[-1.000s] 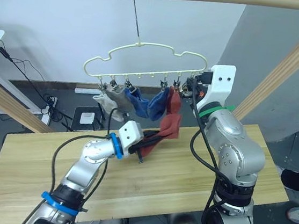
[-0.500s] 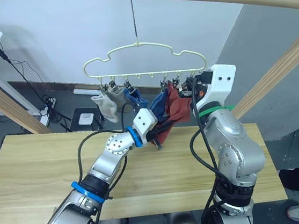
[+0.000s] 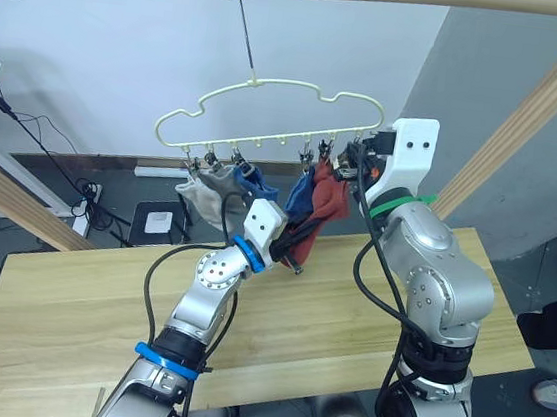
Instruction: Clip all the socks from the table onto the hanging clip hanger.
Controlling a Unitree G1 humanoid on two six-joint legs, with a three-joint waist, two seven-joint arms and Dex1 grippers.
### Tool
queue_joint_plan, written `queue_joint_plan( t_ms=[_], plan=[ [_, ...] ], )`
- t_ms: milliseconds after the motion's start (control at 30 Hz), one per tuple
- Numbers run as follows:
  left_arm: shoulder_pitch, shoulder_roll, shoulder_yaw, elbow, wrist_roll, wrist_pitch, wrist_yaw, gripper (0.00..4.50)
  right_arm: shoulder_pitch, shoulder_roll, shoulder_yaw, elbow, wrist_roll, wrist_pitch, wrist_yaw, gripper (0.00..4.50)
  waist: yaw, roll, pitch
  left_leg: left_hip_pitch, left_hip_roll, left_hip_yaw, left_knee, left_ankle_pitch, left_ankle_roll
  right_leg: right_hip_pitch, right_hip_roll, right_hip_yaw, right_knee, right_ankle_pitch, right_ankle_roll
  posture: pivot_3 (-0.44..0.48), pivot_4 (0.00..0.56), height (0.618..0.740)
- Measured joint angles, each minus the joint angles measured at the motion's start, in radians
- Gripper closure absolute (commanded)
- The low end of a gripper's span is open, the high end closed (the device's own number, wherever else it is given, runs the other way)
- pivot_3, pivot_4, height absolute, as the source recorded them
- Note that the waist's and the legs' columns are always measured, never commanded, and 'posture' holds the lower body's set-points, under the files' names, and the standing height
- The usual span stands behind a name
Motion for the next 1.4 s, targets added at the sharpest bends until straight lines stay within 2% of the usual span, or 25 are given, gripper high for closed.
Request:
queue_joint_plan(
  t_ms=[767,867,933,1067,1133,1200,1233,1400],
  plan=[
    [-0.014,-0.041,0.007,-0.029,-0.007,0.03,0.021,4.5,0.0,0.002,0.004,0.0,0.001,0.002,0.001,4.5,0.0,0.0,0.0,0.0,0.0,0.0,0.0,0.0,0.0,0.0,0.0,0.0,0.0,0.0,0.0,-0.34,0.227,0.74],
    [-0.017,-0.041,0.007,-0.029,-0.007,0.031,0.021,4.5,0.001,0.006,0.004,0.0,0.0,0.002,-0.001,3.7,0.0,0.0,0.0,0.0,0.0,0.0,0.0,0.0,0.0,0.0,0.0,0.0,0.0,0.0,0.0,-0.339,0.226,0.74],
    [-0.021,-0.044,0.008,-0.029,-0.007,0.04,0.026,4.5,0.001,0.009,0.002,0.0,0.0,0.002,-0.003,2.87,0.0,0.0,0.0,0.0,0.0,0.0,0.0,0.0,0.0,0.0,0.0,0.0,0.0,0.0,0.0,-0.339,0.226,0.74],
    [-0.035,-0.055,0.013,-0.028,-0.007,0.054,0.04,4.5,0.001,0.009,-0.003,0.0,0.001,0.002,-0.005,1.53,0.0,0.0,0.0,0.0,0.0,0.0,0.0,0.0,0.0,0.0,0.0,0.0,0.0,0.0,0.0,-0.339,0.225,0.74],
    [-0.045,-0.055,0.017,-0.029,-0.007,0.058,0.04,3.79,0.003,0.004,-0.006,-0.007,0.002,0.002,-0.002,0.81,0.0,0.0,0.0,0.0,0.0,0.0,0.0,0.0,0.0,0.0,0.0,0.0,0.0,0.0,0.0,-0.339,0.225,0.74],
    [-0.047,-0.049,0.018,-0.029,-0.007,0.076,0.038,3.29,0.007,-0.001,-0.009,-0.025,0.009,0.002,0.004,0.13,0.0,0.0,0.0,0.0,0.0,0.0,0.0,0.0,0.0,0.0,0.0,0.0,0.0,0.0,0.0,-0.338,0.225,0.74],
    [-0.047,-0.041,0.017,-0.029,-0.007,0.087,0.033,2.94,0.01,-0.005,-0.011,-0.038,0.013,0.003,0.006,0.0,0.0,0.0,0.0,0.0,0.0,0.0,0.0,0.0,0.0,0.0,0.0,0.0,0.0,0.0,0.0,-0.338,0.224,0.74],
    [-0.02,0.002,-0.006,-0.038,0.0,0.118,-0.01,1.57,0.041,-0.096,-0.028,-0.1,0.067,0.026,0.068,0.0,0.0,0.0,0.0,0.0,0.0,0.0,0.0,0.0,0.0,0.0,0.0,0.0,0.0,0.0,0.0,-0.334,0.221,0.74]
  ],
)
